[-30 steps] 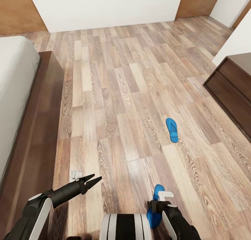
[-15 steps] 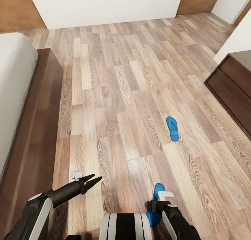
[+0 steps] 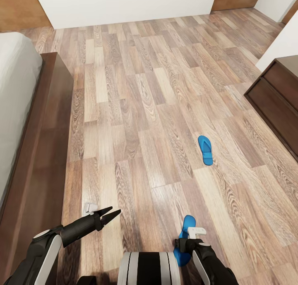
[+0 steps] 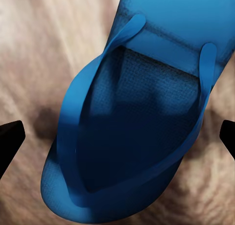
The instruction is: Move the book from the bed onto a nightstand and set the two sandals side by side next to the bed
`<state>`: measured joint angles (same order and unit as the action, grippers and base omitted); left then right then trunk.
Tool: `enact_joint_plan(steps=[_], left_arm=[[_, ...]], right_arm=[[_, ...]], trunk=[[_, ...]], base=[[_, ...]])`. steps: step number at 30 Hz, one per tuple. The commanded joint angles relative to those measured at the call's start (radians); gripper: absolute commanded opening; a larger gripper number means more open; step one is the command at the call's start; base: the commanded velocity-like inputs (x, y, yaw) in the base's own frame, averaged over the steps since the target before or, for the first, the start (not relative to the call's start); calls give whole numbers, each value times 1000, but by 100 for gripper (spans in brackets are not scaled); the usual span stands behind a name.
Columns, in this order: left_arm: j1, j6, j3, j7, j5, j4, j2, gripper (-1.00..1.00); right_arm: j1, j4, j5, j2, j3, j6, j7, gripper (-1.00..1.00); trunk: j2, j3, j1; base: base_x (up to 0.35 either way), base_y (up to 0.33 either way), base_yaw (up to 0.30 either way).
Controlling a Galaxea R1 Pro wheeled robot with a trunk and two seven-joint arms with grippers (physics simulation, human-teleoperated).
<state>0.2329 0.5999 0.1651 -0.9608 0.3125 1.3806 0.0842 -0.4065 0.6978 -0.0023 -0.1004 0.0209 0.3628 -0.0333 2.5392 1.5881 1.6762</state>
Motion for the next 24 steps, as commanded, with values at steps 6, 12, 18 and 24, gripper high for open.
enact_joint_plan(steps=[6,12,18,24], left_arm=[[0,8,0,-1,5,0,0,100],[0,8,0,-1,5,0,0,100],[-6,10,1,-5,11,-6,-6,100],[-28,10,0,-5,18,-18,-18,100]], right_arm=[[0,2,-1,-1,2,5,-2,100],[0,2,-1,-1,2,5,-1,100],[6,7,5,-2,-4,0,-3,100],[23,7,8,-3,-23,-34,-37,100]], trunk=[[0,1,0],[0,1,0],[0,1,0],[0,1,0]], base=[[0,0,0],[0,0,0],[0,0,0],[0,0,0]])
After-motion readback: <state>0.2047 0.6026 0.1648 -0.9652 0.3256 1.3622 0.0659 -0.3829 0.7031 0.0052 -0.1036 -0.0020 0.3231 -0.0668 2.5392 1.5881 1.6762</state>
